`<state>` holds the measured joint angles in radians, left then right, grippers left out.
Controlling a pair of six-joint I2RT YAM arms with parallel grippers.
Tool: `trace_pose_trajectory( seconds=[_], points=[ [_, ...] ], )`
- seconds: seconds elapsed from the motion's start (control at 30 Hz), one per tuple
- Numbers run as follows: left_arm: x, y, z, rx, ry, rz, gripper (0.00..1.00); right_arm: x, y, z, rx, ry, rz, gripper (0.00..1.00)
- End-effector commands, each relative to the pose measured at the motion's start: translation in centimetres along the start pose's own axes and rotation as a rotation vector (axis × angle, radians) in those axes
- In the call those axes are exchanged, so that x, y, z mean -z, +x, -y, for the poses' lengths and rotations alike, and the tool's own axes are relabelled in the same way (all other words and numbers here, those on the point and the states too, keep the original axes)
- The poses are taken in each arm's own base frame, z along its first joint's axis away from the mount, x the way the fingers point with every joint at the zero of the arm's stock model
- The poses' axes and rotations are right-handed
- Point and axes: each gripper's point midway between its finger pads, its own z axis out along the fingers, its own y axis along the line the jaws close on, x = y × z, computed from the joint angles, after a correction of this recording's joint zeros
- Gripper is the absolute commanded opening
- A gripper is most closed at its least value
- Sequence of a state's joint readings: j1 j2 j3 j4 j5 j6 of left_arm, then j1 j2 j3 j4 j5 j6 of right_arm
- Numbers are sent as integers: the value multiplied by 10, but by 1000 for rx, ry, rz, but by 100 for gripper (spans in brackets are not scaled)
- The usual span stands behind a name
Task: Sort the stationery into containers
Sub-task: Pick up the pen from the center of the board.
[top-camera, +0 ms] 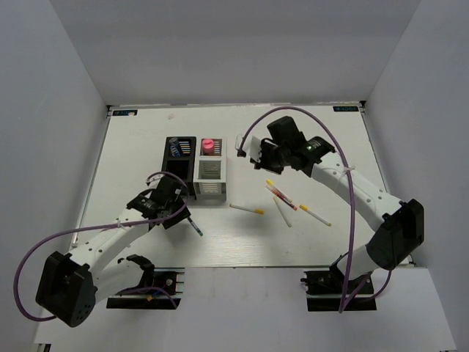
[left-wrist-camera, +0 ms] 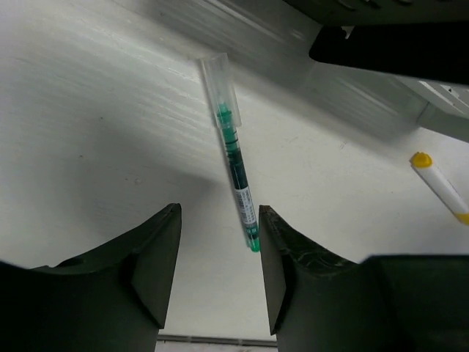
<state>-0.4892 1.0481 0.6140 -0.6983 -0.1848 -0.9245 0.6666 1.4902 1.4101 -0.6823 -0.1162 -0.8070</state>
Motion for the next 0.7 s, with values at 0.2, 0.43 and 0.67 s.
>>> trace_pose_trajectory(
  seconds=[0.2,0.43,0.67],
  points=[
    [-15,1,14,57,-53,108,55,4,-2,-27,-145,-87,91,0],
    [-22,3,26,60,-101,138,43,5,4,-31,-171,-99,88,0],
    [-34,13,20,67,-146,140,39,9,9,-33,-184,-98,91,0]
  ],
)
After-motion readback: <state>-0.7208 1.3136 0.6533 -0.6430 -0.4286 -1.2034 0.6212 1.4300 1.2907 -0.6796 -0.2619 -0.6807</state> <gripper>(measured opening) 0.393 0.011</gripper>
